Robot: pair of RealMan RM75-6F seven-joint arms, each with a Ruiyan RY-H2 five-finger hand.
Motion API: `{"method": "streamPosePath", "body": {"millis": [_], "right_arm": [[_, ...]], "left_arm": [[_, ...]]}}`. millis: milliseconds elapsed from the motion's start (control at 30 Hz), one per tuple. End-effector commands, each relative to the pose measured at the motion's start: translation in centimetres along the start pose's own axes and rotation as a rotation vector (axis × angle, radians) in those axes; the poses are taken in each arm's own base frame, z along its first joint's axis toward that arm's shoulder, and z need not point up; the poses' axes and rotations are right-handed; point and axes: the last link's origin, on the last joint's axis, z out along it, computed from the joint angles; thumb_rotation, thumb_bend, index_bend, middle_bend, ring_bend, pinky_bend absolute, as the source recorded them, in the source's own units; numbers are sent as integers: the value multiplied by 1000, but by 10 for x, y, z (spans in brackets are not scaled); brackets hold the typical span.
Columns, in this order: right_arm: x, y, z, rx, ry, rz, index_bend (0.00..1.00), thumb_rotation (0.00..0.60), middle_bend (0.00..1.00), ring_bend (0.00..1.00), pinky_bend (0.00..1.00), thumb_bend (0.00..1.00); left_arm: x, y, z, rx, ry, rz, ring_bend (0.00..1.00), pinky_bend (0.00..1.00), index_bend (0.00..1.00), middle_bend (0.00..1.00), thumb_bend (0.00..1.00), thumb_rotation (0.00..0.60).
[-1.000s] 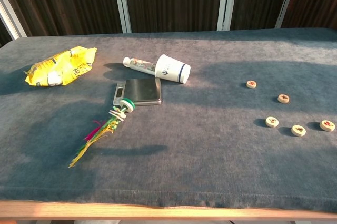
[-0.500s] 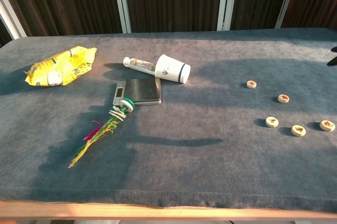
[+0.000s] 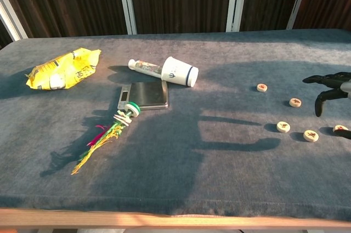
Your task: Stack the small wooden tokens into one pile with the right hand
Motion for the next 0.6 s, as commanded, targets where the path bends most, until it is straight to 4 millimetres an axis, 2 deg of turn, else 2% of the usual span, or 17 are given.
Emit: {"method": "streamPosePath", "body": {"millis": [33,600], "right_arm": [[-4,-2,4,1,-10,-6,522,599,0,0,0,448],[-18,-15,19,13,-44,8,524,600,0,0,0,449]], "left_arm": [[0,0,0,0,0,1,0,40,0,0,364,599],[0,-1,1,5,-5,4,0,40,0,0,364,598]]}}
